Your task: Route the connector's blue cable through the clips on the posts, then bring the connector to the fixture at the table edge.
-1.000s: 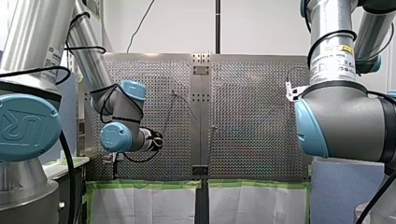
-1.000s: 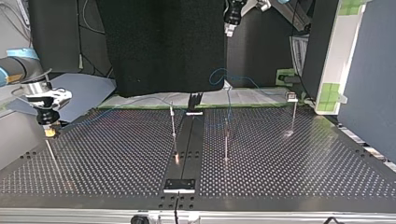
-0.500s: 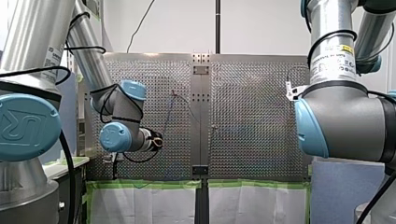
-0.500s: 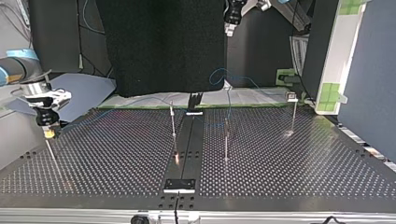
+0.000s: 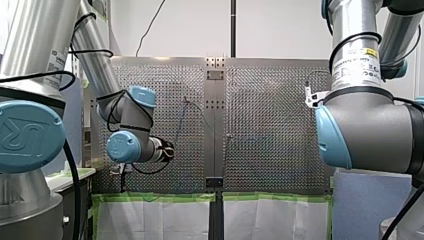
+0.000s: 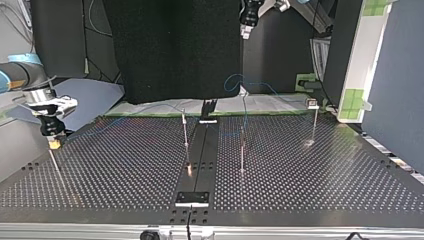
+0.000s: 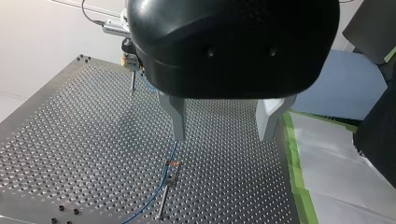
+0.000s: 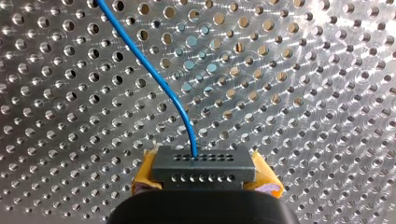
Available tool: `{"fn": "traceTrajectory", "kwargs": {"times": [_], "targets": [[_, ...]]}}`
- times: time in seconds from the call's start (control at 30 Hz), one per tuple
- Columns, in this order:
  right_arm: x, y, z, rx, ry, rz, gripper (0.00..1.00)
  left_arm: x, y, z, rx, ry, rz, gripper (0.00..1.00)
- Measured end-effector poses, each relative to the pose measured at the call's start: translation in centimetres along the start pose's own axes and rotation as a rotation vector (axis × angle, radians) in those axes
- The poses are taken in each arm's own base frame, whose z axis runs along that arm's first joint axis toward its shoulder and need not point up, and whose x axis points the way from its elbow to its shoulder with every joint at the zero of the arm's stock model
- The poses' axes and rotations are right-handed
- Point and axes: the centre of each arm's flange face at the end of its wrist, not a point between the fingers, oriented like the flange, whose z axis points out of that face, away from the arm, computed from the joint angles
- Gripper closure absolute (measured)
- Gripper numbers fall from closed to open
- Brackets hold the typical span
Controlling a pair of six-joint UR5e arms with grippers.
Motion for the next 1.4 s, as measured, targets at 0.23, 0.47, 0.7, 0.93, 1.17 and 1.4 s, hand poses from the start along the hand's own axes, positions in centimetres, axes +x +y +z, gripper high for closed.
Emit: {"fn": "traceTrajectory", "kwargs": {"times": [0.23, 0.47, 0.7, 0.93, 1.17, 1.4], "targets": [[0.0, -0.08, 0.03, 0.002, 0.0, 0.013, 1.0, 0.02, 0.0, 0.0, 0.0, 0.0, 0.0, 0.0], [-0.05, -0.08, 0.05, 0.001, 0.0, 0.02, 1.0, 0.01, 0.0, 0.0, 0.0, 0.0, 0.0, 0.0], [-0.15, 0.13, 0.06, -0.012, -0.003, 0.03, 1.0, -0.01, -0.02, 0.03, 0.0, 0.0, 0.0, 0.0], [-0.36, 0.18, 0.01, -0.016, -0.008, 0.039, 1.0, -0.01, -0.01, 0.01, 0.0, 0.0, 0.002, 0.0], [-0.36, 0.32, -0.02, -0.021, -0.008, 0.045, 1.0, -0.01, -0.01, 0.01, 0.0, 0.0, 0.003, 0.0], [-0.41, 0.47, 0.03, -0.034, -0.006, 0.045, 0.32, 0.01, 0.0, 0.0, 0.0, 0.0, 0.005, 0.0]]}}
